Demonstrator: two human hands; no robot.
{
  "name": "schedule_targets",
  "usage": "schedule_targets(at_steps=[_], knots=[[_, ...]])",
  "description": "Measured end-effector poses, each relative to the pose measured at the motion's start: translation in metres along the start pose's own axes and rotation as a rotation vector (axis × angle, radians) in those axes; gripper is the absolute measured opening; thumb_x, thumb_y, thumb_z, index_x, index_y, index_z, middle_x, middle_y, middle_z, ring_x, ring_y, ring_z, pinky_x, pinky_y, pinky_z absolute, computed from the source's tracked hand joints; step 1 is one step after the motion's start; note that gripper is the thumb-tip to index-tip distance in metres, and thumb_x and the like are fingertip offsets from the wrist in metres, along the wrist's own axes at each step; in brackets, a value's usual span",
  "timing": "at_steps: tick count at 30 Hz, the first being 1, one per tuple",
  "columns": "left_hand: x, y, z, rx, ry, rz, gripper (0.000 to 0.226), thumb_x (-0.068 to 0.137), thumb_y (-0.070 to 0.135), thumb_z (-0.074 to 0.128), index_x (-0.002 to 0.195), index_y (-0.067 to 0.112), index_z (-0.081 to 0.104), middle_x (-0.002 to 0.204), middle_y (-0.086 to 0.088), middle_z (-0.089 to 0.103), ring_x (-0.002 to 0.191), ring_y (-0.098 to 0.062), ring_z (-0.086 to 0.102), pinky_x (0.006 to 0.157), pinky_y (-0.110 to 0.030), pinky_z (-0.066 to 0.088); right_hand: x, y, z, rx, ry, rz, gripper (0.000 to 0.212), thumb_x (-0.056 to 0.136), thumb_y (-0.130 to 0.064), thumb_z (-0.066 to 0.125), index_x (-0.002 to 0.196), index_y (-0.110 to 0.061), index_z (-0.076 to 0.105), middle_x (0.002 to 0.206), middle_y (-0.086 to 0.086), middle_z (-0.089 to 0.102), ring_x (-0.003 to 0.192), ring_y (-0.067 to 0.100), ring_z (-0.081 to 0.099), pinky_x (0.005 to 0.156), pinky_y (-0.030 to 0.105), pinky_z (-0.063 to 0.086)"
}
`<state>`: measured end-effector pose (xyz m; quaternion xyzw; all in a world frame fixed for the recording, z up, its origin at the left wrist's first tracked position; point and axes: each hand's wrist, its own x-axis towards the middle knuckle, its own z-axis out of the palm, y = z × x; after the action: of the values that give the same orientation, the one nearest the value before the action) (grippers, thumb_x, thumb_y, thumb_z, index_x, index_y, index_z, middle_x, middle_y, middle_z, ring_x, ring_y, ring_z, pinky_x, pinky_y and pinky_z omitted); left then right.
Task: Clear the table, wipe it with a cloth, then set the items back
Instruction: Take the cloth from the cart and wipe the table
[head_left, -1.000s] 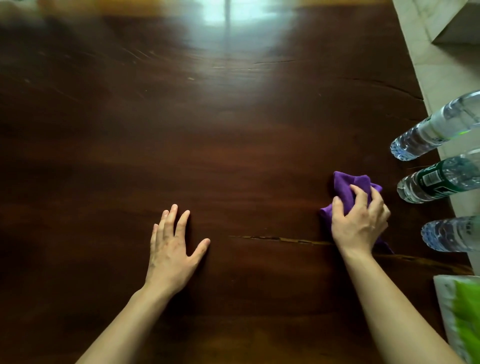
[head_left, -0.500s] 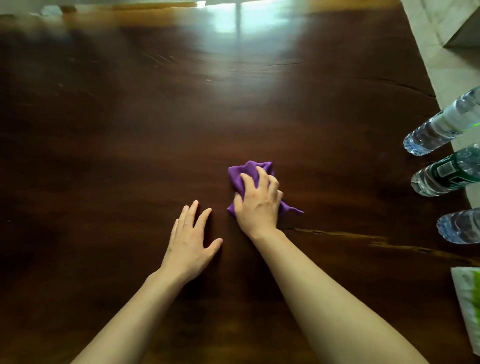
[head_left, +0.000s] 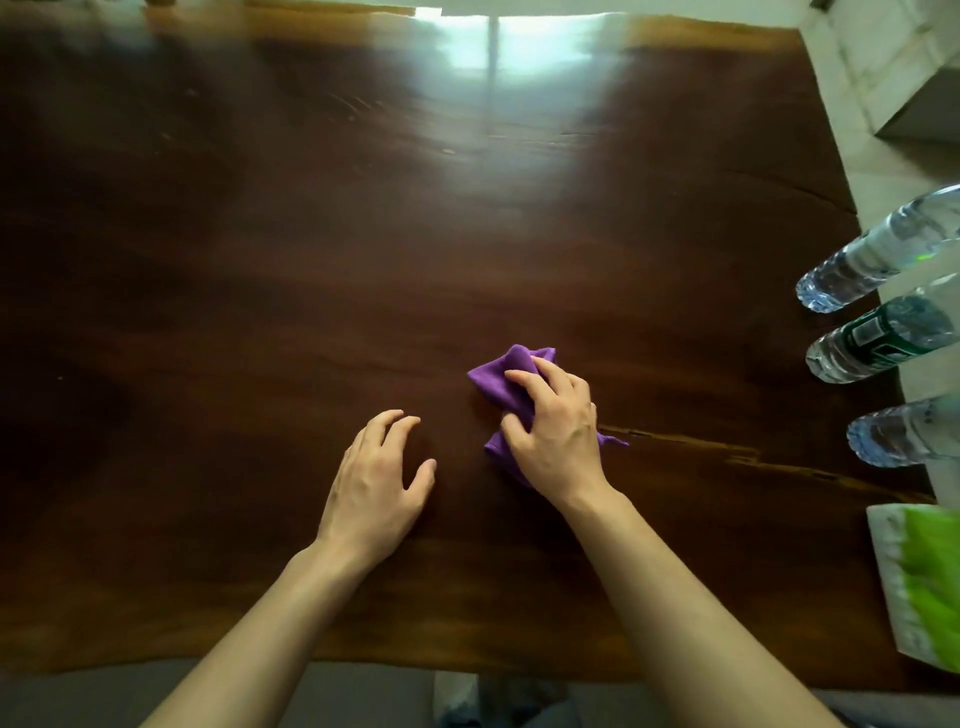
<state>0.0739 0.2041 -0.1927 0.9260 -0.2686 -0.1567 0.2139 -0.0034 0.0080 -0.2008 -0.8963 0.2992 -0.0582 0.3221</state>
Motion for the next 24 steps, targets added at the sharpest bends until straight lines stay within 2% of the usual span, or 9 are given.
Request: schedule_targets(at_steps=[6, 15, 17, 19, 24], knots=[[-0.045, 0.001, 0.018, -0.011, -0.010, 0.070, 0.052, 0.092, 0.031, 0.066, 0.139, 0.015, 0.054, 0.144, -0.003, 0.051, 0.137, -0.019, 0.045, 0.114, -0.037, 0.040, -0.085, 0.025, -0.009, -0.063, 0.074, 0.037, 0.054, 0.084, -0.028, 0.070, 0.136, -0.023, 0.058, 0.148, 0.002, 0.050, 0.134, 0.026, 0.042, 0.106, 0.047, 0.039], [-0.108, -0.002, 0.051, 0.169, -0.109, 0.126, 0.070, 0.090, 0.049, 0.063, 0.151, 0.024, 0.040, 0.159, -0.003, 0.034, 0.149, -0.022, 0.028, 0.123, -0.044, 0.023, -0.169, 0.050, 0.000, -0.163, 0.084, 0.153, 0.056, 0.087, -0.035, 0.068, 0.139, -0.023, 0.054, 0.152, 0.005, 0.046, 0.136, 0.029, 0.042, 0.104, 0.047, 0.045], [-0.114, -0.003, 0.056, 0.212, -0.133, 0.131, 0.072, 0.091, 0.053, 0.059, 0.153, 0.026, 0.035, 0.162, -0.004, 0.029, 0.152, -0.023, 0.022, 0.125, -0.044, 0.016, -0.178, 0.055, 0.004, -0.198, 0.027, 0.186, 0.062, 0.091, -0.045, 0.060, 0.147, -0.026, 0.043, 0.159, 0.004, 0.035, 0.144, 0.030, 0.032, 0.111, 0.049, 0.038], [-0.116, -0.004, 0.059, 0.245, -0.160, 0.137, 0.075, 0.092, 0.056, 0.056, 0.156, 0.028, 0.029, 0.165, -0.003, 0.021, 0.154, -0.023, 0.013, 0.125, -0.045, 0.009, -0.184, 0.061, 0.008, -0.227, -0.035, 0.215, 0.068, 0.095, -0.055, 0.048, 0.155, -0.031, 0.027, 0.166, 0.003, 0.019, 0.152, 0.029, 0.018, 0.119, 0.049, 0.024], [-0.119, -0.005, 0.059, 0.277, -0.189, 0.136, 0.079, 0.090, 0.062, 0.055, 0.157, 0.030, 0.027, 0.168, -0.001, 0.011, 0.156, -0.021, 0.001, 0.127, -0.044, 0.004, -0.189, 0.072, 0.013, -0.276, -0.115, 0.213, 0.073, 0.097, -0.066, 0.027, 0.158, -0.036, 0.001, 0.169, 0.000, -0.008, 0.155, 0.028, -0.008, 0.123, 0.048, 0.003]])
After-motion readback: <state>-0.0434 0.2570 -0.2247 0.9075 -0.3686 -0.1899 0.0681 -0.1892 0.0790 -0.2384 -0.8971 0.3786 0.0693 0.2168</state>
